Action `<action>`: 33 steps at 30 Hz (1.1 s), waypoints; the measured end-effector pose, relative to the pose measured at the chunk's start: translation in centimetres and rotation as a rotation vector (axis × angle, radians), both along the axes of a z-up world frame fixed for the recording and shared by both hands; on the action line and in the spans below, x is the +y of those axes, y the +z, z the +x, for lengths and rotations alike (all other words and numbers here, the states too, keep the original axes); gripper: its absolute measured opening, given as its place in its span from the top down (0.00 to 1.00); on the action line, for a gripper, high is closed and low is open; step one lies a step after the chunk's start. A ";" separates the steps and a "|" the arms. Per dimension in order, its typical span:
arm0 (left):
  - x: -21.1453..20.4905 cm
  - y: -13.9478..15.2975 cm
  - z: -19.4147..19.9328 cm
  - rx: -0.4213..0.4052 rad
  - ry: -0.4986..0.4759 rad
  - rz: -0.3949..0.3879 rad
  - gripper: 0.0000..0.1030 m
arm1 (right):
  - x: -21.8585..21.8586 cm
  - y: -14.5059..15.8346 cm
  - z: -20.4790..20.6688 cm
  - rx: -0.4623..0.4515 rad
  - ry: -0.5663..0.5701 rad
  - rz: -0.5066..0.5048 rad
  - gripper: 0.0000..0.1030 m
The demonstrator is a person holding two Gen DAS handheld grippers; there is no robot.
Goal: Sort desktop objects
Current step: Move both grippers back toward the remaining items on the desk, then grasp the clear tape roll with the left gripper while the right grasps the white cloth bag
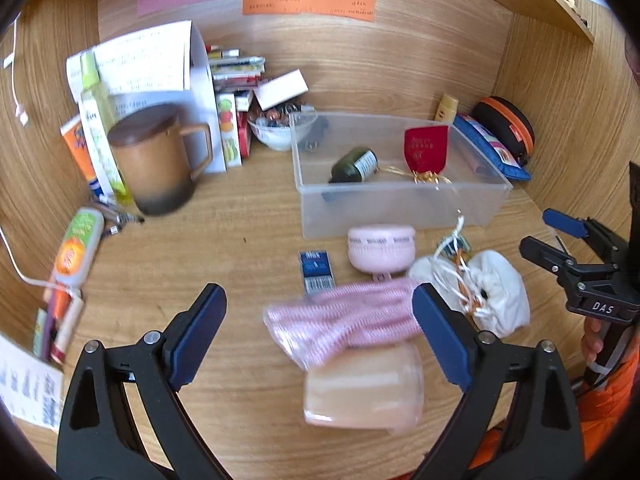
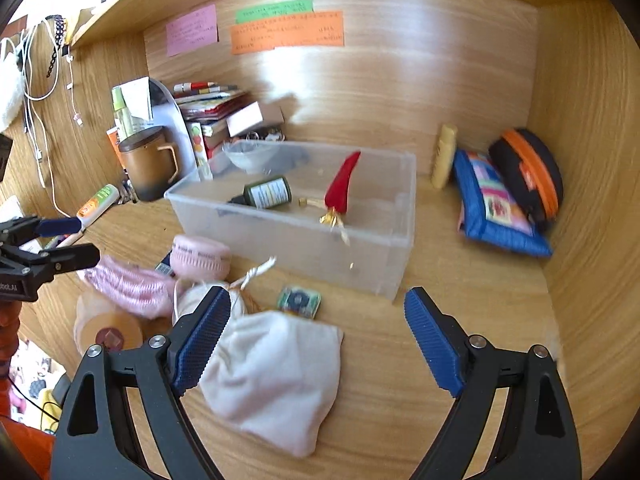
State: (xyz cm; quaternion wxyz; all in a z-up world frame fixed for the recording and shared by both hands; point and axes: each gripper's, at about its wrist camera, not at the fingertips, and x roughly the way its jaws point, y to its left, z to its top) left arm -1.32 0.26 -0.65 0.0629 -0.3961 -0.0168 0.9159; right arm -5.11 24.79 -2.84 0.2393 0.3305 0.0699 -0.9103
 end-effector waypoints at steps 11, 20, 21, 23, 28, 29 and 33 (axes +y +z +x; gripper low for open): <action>0.9 -2.8 1.4 -0.080 0.024 0.077 0.08 | -0.4 -2.2 1.3 -0.086 0.056 -0.046 0.15; 1.7 -4.9 1.5 -0.130 0.029 0.111 0.08 | -1.5 -4.3 1.3 -0.148 0.086 -0.019 0.15; 1.7 -5.1 1.4 -0.139 0.035 0.116 0.08 | -1.5 -4.4 1.3 -0.152 0.088 -0.020 0.15; 1.5 -5.7 1.2 -0.160 0.043 0.132 0.08 | -1.5 -4.6 1.2 -0.162 0.088 -0.023 0.13; 0.9 -6.6 0.8 -0.190 0.060 0.162 0.08 | -1.5 -5.2 0.8 -0.188 0.073 -0.034 0.05; 0.9 -6.6 0.8 -0.184 0.061 0.159 0.08 | -1.5 -5.3 0.7 -0.202 0.072 -0.045 0.05; 0.8 -6.8 0.9 -0.168 0.067 0.138 0.08 | -2.0 -5.5 0.6 -0.217 0.067 -0.037 0.05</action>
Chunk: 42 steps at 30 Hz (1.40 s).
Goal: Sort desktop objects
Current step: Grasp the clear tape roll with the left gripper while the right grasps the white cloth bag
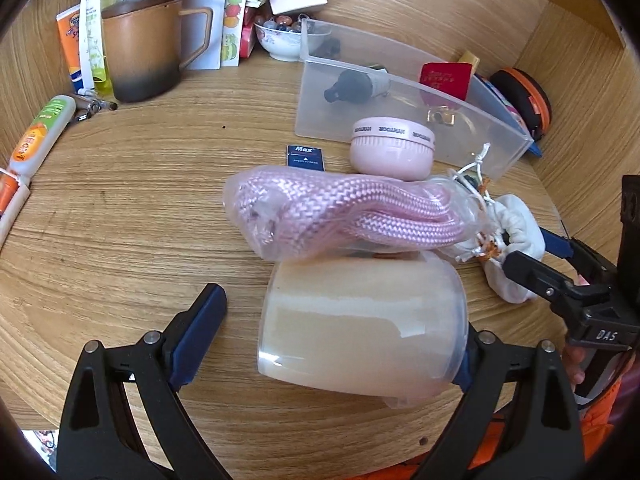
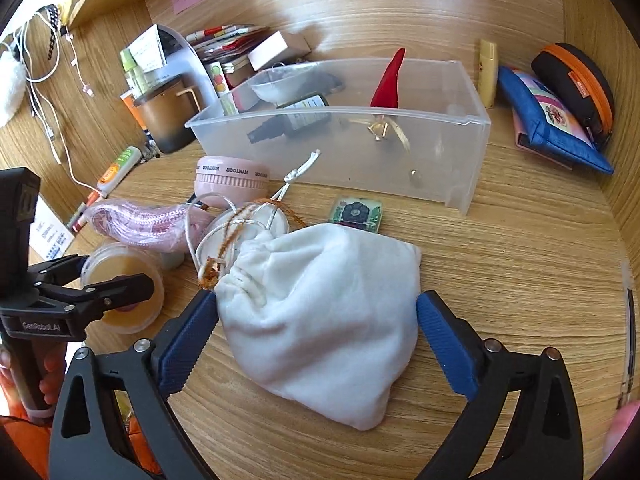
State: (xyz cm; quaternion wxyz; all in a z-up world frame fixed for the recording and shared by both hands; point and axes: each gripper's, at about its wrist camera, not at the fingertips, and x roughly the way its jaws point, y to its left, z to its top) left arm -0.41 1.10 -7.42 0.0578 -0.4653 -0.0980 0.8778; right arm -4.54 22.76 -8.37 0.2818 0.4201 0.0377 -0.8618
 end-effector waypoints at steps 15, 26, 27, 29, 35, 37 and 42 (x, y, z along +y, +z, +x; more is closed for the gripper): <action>0.2 0.0 1.0 0.057 0.028 -0.032 0.08 | -1.0 -1.1 0.3 0.023 0.014 0.051 0.03; 0.9 0.0 1.2 0.082 0.017 -0.040 0.21 | -0.1 -1.6 0.3 0.015 -0.015 0.061 0.30; 1.1 0.0 1.2 0.083 0.013 -0.042 0.23 | 0.1 -1.6 0.4 0.013 -0.018 0.054 0.32; 1.4 -0.1 1.1 0.086 0.007 -0.055 0.26 | 0.6 -1.5 0.3 0.008 -0.024 0.034 0.39; 2.1 0.0 1.2 0.100 -0.003 -0.067 0.36 | 1.5 -0.8 0.6 0.023 -0.042 0.010 0.48; 2.1 0.0 1.3 0.105 0.001 -0.076 0.36 | 1.9 -0.6 0.5 0.034 -0.055 0.016 0.49; 2.2 0.2 1.4 0.114 0.006 -0.094 0.36 | 3.1 0.5 1.0 0.083 -0.083 0.042 0.49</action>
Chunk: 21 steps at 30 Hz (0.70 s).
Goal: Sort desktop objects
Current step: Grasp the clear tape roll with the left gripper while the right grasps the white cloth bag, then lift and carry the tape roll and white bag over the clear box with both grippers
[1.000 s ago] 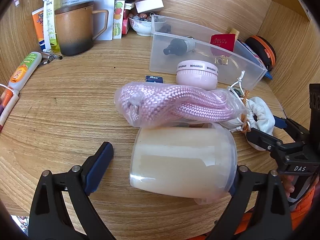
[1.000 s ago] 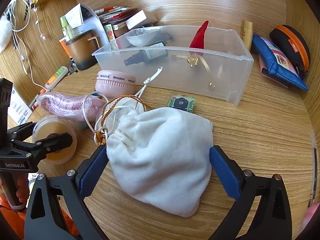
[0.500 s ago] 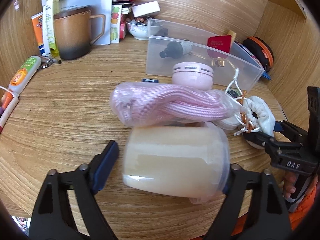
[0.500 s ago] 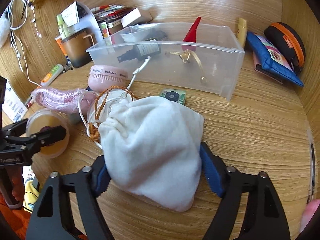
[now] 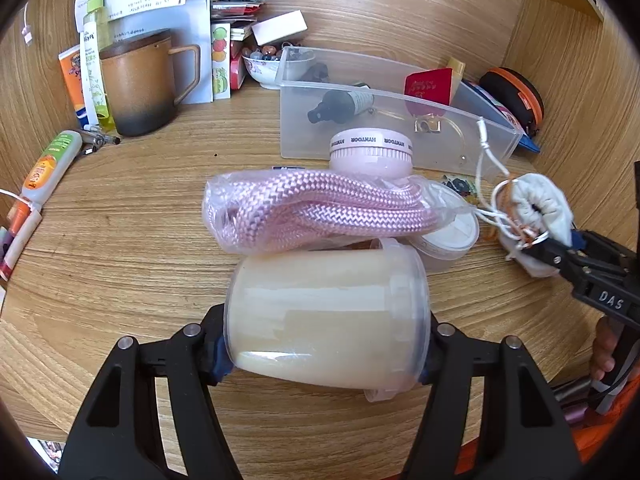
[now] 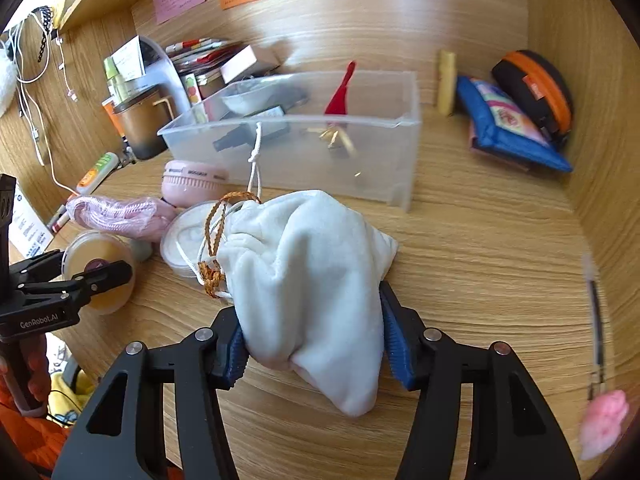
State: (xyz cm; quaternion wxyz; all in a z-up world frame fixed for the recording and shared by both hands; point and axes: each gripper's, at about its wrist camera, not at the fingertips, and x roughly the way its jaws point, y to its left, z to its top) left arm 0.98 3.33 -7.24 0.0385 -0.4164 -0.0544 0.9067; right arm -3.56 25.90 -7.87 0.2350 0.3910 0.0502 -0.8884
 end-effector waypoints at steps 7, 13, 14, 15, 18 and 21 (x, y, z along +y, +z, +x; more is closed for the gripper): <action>0.4 0.5 0.5 0.016 -0.011 -0.018 0.36 | 1.5 1.8 0.3 0.067 -0.040 0.034 0.49; 0.2 0.8 1.0 0.012 -0.018 0.000 0.36 | 2.4 3.3 0.3 0.103 -0.040 0.025 0.49; 0.2 0.9 1.0 0.015 -0.016 -0.002 0.36 | 2.5 3.6 0.2 0.110 -0.038 0.019 0.49; 0.2 1.1 1.1 0.020 -0.015 -0.006 0.36 | 2.4 3.8 0.2 0.117 -0.037 0.018 0.49; 0.1 1.7 1.4 0.031 -0.013 -0.020 0.36 | 2.3 4.6 0.2 0.149 -0.032 0.031 0.49; -0.3 2.4 1.8 0.042 -0.013 -0.032 0.36 | 2.2 5.0 0.0 0.161 -0.022 0.032 0.49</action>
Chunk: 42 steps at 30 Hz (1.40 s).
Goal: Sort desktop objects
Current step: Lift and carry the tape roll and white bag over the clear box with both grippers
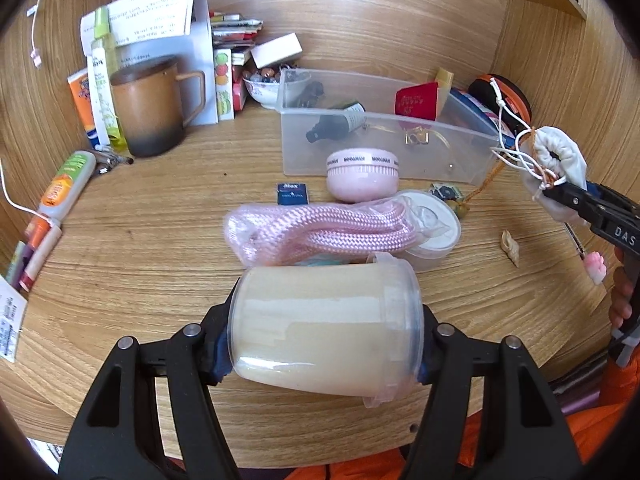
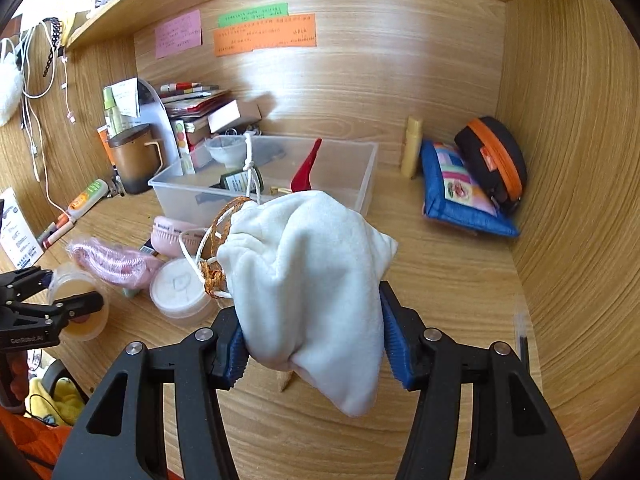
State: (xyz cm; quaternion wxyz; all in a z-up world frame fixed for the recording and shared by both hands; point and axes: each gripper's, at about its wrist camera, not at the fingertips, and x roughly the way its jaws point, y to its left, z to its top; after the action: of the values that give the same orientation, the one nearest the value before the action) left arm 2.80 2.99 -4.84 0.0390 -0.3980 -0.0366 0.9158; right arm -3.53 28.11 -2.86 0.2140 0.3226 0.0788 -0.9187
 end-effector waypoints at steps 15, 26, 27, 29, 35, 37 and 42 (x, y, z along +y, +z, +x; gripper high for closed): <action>-3.2 2.2 1.4 0.018 0.051 0.011 0.36 | -0.9 1.5 -1.7 0.014 0.060 -0.052 0.49; -4.1 4.7 -0.4 0.082 0.061 -0.005 0.36 | -2.0 2.5 -3.7 0.046 0.094 -0.016 0.49; -4.0 4.8 -0.8 0.083 0.057 -0.003 0.36 | -2.1 2.6 -3.9 0.047 0.101 -0.014 0.49; -3.9 5.0 -1.8 0.085 0.040 0.012 0.36 | -2.4 2.8 -4.4 0.054 0.112 0.002 0.49; -2.9 6.3 -5.2 0.108 -0.001 0.022 0.36 | -3.7 2.9 -5.7 0.069 0.142 0.071 0.49; -2.6 6.8 -6.3 0.122 -0.004 0.015 0.36 | -4.1 2.8 -6.2 0.074 0.150 0.095 0.49; -2.0 7.6 -9.1 0.119 -0.050 0.040 0.36 | -4.8 2.5 -7.1 0.088 0.171 0.128 0.49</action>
State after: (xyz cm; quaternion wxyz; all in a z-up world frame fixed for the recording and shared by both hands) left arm -6.31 1.02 2.79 0.0717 -0.3428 -0.0425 0.9357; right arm -10.67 23.34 -0.38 0.2668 0.2872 0.1736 -0.9034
